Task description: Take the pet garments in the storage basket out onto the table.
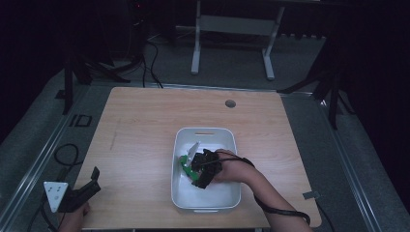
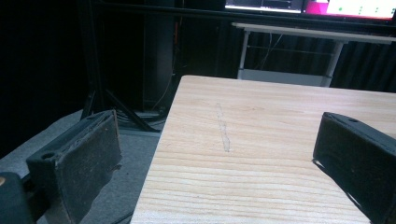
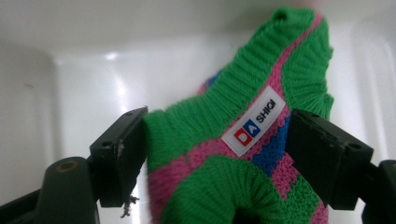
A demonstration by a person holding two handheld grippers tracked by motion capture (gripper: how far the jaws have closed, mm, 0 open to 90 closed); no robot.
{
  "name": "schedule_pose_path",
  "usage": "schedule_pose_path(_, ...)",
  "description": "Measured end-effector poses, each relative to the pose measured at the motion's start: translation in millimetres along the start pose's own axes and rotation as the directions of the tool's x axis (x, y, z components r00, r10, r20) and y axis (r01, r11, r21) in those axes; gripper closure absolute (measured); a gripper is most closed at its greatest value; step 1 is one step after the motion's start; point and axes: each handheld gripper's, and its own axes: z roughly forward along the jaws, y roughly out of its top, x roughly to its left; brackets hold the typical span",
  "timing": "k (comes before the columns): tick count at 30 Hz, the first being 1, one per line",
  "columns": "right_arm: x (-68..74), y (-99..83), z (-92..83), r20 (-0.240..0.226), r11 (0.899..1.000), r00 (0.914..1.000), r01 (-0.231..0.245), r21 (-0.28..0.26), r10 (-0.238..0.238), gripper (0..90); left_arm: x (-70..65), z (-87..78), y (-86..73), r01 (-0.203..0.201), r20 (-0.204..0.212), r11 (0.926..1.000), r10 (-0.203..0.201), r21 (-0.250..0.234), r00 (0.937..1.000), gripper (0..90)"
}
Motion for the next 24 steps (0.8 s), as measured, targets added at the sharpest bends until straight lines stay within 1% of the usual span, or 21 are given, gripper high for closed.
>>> schedule_pose_path(1,0.1,1.0,3.4,0.012,1.0,0.9999,-0.001,0.024,0.001,22.2,0.0,0.0,0.0,0.0,0.0,1.0,0.0,0.0,1.0,1.4)
schedule_pose_path(2,0.1,1.0,3.4,0.012,1.0,0.9999,-0.001,0.024,0.001,22.2,0.0,0.0,0.0,0.0,0.0,1.0,0.0,0.0,1.0,1.3)
schedule_pose_path(3,-0.4,2.2,9.9,0.037,0.998,0.9993,-0.004,0.065,0.002,23.4,0.0,0.0,0.0,0.0,0.001,1.0,0.0,0.0,1.0,1.4)
schedule_pose_path(5,-0.1,2.2,15.6,0.039,0.996,0.9992,-0.002,0.094,-0.002,25.4,0.1,0.0,0.0,0.001,0.001,1.0,-0.001,0.001,1.0,1.4)
schedule_pose_path(6,0.1,2.1,18.3,0.051,0.994,0.9987,0.002,0.107,-0.007,27.4,0.1,0.0,0.0,0.002,0.001,1.0,-0.002,0.001,1.0,1.4)
schedule_pose_path(8,0.6,1.9,21.4,0.082,0.993,0.9965,0.008,0.115,-0.017,31.9,0.2,0.1,0.0,0.003,0.002,1.0,-0.003,0.001,1.0,1.4)
schedule_pose_path(9,1.7,1.7,22.0,0.096,0.993,0.995,0.017,0.12,-0.029,35.7,0.1,0.0,0.1,0.002,0.002,1.0,-0.002,0.002,1.0,1.4)
schedule_pose_path(10,3.1,1.6,22.5,0.118,0.992,0.9919,0.031,0.125,-0.046,43.9,0.0,0.1,0.0,0.001,0.002,1.0,-0.001,0.002,1.0,1.4)
schedule_pose_path(11,5.2,1.4,22.8,0.152,0.991,0.9865,0.041,0.128,-0.06,52.2,0.0,0.1,0.0,0.001,0.002,1.0,-0.001,0.002,1.0,1.4)
schedule_pose_path(12,5.2,1.4,22.8,0.152,0.991,0.9865,0.041,0.128,-0.06,52.2,0.0,0.1,0.0,0.001,0.002,1.0,-0.001,0.002,1.0,1.4)
schedule_pose_path(13,6.2,1.8,21.6,0.202,0.99,0.9765,0.049,0.131,-0.075,65.2,0.1,0.0,0.0,0.001,0.002,1.0,-0.001,0.002,1.0,1.4)
schedule_pose_path(14,5.0,2.0,20.1,0.199,0.992,0.9784,0.033,0.126,-0.058,67.0,0.1,0.1,0.1,0.003,0.002,1.0,-0.003,0.002,1.0,1.4)
schedule_pose_path(16,3.0,1.8,14.5,0.191,0.994,0.9804,0.027,0.105,-0.047,68.8,0.2,0.1,0.1,0.003,0.002,1.0,-0.003,0.002,1.0,1.4)
schedule_pose_path(18,0.8,1.2,4.1,0.182,0.998,0.9831,0.011,0.057,-0.021,69.3,0.3,0.2,0.1,0.004,0.002,1.0,-0.004,0.003,1.0,1.4)
schedule_pose_path(21,-0.7,0.9,-16.9,0.188,1.0,0.9822,-0.002,-0.004,0.003,69.4,0.3,0.4,0.2,0.006,0.002,1.0,-0.006,0.004,1.0,1.3)
schedule_pose_path(24,-1.3,0.8,-39.1,0.2,0.998,0.9797,-0.003,-0.057,0.014,69.4,0.2,0.2,0.1,0.004,0.001,1.0,-0.004,0.003,1.0,1.3)
